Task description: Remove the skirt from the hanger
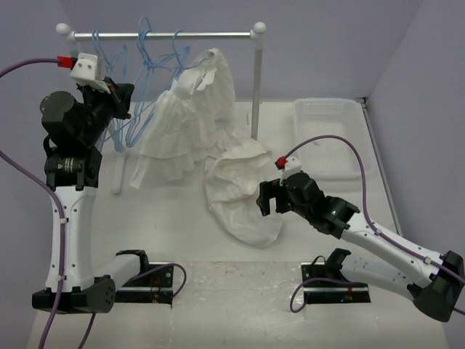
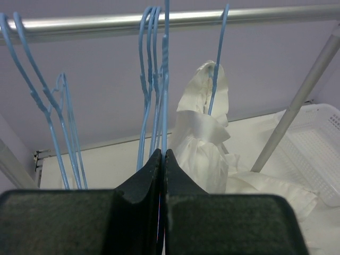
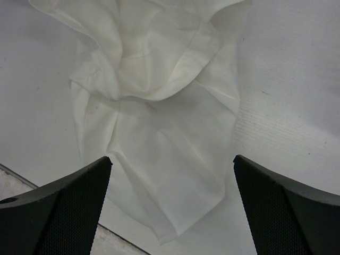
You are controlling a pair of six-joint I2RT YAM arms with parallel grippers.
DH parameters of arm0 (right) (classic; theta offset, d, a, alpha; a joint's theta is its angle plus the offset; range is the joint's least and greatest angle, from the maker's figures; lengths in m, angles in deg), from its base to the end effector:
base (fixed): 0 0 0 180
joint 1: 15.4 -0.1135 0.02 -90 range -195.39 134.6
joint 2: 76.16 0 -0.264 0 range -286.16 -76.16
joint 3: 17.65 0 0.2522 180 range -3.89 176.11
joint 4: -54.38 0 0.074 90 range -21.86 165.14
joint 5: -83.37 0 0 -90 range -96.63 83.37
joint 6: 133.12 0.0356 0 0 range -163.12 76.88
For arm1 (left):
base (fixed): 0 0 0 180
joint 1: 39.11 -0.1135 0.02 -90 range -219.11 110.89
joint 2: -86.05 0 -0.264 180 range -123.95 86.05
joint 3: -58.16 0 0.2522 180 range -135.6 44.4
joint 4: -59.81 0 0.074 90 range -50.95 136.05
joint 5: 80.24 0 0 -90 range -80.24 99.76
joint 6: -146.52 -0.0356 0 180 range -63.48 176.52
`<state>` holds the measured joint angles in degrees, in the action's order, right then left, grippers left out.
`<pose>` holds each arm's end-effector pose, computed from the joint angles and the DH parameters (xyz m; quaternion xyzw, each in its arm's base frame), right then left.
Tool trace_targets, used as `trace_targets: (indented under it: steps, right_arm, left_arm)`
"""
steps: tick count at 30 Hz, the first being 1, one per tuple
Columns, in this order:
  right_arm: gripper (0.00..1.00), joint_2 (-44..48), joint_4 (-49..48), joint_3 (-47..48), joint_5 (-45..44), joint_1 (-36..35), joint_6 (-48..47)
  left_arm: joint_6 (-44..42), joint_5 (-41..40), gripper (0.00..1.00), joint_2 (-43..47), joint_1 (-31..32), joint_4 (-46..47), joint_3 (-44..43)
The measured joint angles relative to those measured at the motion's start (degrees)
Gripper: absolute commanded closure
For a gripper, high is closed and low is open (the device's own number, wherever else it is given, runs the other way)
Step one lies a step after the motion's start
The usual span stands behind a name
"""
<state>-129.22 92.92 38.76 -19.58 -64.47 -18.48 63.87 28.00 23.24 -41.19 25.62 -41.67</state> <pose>0.1383 0.1473 0.2766 -0.1359 0.8731 0.1942 0.4260 0.2087 -0.0036 0.5055 0.0585 0.6878 -0.1420 0.7094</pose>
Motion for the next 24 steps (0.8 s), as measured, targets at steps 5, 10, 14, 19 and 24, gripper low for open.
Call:
trace_targets:
  steps: [5, 10, 14, 19, 24]
  right_arm:
    - [0.01, -1.14, -0.26, 0.02, 0.0, 0.0, -0.74]
    - [0.01, -1.2, -0.37, 0.02, -0.02, 0.0, -0.96]
    - [0.01, -0.98, -0.37, 0.02, -0.28, 0.0, -0.94]
    - [0.01, -0.44, -0.39, 0.02, -1.09, 0.02, -0.9]
    - [0.01, -0.46, -0.37, 0.02, -1.09, 0.02, -0.85]
  left_arm:
    - [0.66, 2.19, 1.0, -0.31, 0.24, 2.93, 1.18]
    - [1.07, 3.04, 1.0, -2.78, 1.09, 4.83, 2.84]
    - [1.36, 1.42, 1.0, -4.85, 2.08, 5.46, 2.84]
    - [1.46, 1.27, 1.0, -5.01, 2.93, 6.62, 4.5]
    - [0.66, 1.22, 0.14, -3.06, 3.13, 6.25, 8.46]
